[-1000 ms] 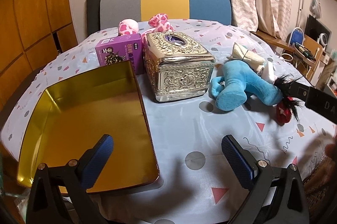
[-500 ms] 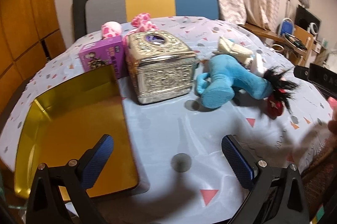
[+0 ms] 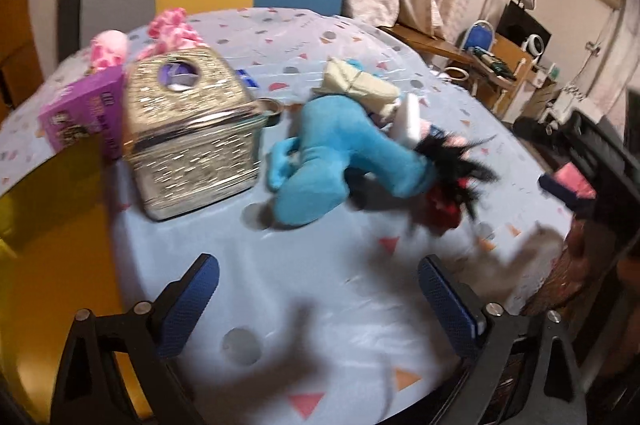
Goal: Organize soft objects
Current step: 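Reach the left gripper into the pile and grasp the beige tied cloth bundle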
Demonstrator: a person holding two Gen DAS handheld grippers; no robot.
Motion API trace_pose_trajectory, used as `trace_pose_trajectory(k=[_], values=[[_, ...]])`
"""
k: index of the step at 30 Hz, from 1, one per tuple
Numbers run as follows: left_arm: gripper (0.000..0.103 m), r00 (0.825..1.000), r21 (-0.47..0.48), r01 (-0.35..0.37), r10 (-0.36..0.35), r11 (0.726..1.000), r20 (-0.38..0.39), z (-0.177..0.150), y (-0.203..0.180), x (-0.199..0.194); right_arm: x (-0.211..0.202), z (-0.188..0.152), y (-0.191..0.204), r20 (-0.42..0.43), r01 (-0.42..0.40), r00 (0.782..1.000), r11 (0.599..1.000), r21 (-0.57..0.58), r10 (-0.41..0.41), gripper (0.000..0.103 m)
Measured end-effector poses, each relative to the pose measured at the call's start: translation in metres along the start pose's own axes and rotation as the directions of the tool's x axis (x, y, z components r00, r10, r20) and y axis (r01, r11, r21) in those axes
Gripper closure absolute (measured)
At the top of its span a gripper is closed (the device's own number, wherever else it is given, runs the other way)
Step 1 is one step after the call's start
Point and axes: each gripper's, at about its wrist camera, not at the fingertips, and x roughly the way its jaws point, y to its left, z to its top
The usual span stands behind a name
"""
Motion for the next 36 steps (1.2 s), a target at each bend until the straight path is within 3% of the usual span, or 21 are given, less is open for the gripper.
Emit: trace_pose_trajectory(k=[4,19,23,25,27,30,33,35,36], values=[[0.019,0.997,-0.027,0.068,-0.069,0.997,-0.043,0.027,-0.005,0.018,-0.001,0.001,-0.006,0.011,-0.03,0.999,0.999,0.04,0.03,0.0],[0.018,0.993,0.02,0.003,0.0,1.0,-0.116,0.128,-0.036,0.106,0.005,0.001,-0.009,-0.008,-0.077,0.997,0.995,0.056,0.077,0.0],[0.017,0.996,0.024,-0.018,0.02,1.0,-0.091,0.153,-0.042,0.12,0.008,0.001,-0.01,-0.025,-0.093,0.995,0.994,0.063,0.095,0.0],[0.011,0.993,-0.023,0.042,-0.045,0.999,-0.107,0.167,-0.041,0.128,0.009,0.001,-0.011,-0.033,-0.099,0.994,0.993,0.068,0.102,0.0],[0.006,0.993,-0.081,0.034,-0.042,0.996,-0.11,0.177,-0.036,0.137,0.01,0.001,-0.011,-0.037,-0.105,0.993,0.992,0.071,0.108,0.0],[0.005,0.993,-0.136,0.044,-0.059,0.99,-0.103,0.191,-0.031,0.155,0.013,0.002,-0.012,-0.051,-0.116,0.991,0.99,0.075,0.12,0.0],[0.015,0.993,-0.157,0.04,-0.057,0.987,-0.105,0.199,-0.028,0.175,0.015,0.002,-0.012,-0.063,-0.12,0.99,0.99,0.079,0.125,0.0],[0.052,0.991,-0.183,0.043,-0.065,0.982,-0.117,0.199,-0.023,0.186,0.017,0.002,-0.012,-0.071,-0.126,0.989,0.989,0.081,0.131,0.0],[0.061,0.986,-0.201,0.059,-0.088,0.978,-0.141,0.199,-0.02,0.194,0.018,0.002,-0.012,-0.076,-0.129,0.988,0.988,0.084,0.136,0.0]])
